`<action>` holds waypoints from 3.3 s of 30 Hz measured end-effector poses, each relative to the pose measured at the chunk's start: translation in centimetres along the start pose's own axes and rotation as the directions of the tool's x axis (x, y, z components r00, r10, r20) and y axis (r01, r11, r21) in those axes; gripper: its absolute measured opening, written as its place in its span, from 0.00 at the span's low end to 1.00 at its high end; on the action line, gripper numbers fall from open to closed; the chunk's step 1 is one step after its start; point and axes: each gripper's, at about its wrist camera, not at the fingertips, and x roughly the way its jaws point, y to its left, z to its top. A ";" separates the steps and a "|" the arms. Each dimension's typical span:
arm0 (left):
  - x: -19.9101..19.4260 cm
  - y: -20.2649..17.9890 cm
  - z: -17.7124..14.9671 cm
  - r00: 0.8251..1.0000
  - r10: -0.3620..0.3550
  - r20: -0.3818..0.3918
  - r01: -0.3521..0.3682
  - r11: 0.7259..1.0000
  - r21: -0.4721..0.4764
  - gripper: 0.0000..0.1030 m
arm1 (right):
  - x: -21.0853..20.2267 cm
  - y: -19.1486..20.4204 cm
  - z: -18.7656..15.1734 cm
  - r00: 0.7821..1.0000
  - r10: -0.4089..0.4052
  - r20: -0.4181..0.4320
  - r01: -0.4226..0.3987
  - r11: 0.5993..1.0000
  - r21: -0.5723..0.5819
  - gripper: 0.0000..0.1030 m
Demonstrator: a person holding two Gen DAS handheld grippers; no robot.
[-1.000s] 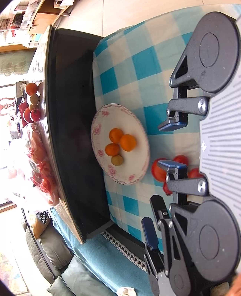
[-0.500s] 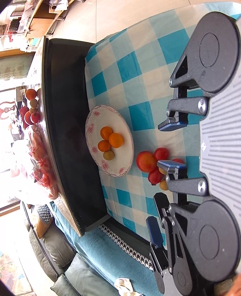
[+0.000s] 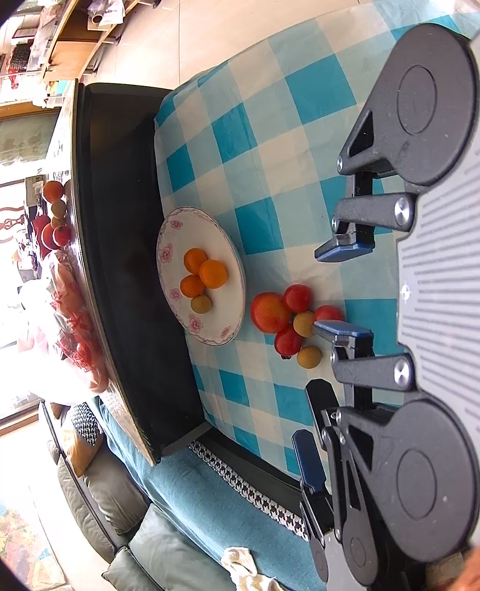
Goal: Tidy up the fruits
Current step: 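Move both tools back toward the tomato and fruit cluster, then close the right tool on a red cherry tomato while the left tool grasps a yellow-brown fruit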
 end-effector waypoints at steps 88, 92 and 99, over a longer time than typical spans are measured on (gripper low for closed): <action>3.6 2.6 -1.7 0.994 -0.007 -0.106 0.005 1.000 -0.022 0.75 | 7.1 -0.3 -1.0 0.990 0.044 -0.135 -0.048 0.998 -0.034 0.29; 4.9 1.5 -1.3 0.995 -0.022 -0.096 0.024 0.999 0.022 0.68 | 6.6 -1.8 -1.4 0.989 0.039 -0.142 -0.040 0.999 -0.005 0.29; 6.8 0.8 -1.1 0.994 -0.020 -0.104 0.028 0.997 0.076 0.56 | 6.4 -3.1 -1.8 0.986 0.064 -0.151 -0.060 0.998 0.031 0.29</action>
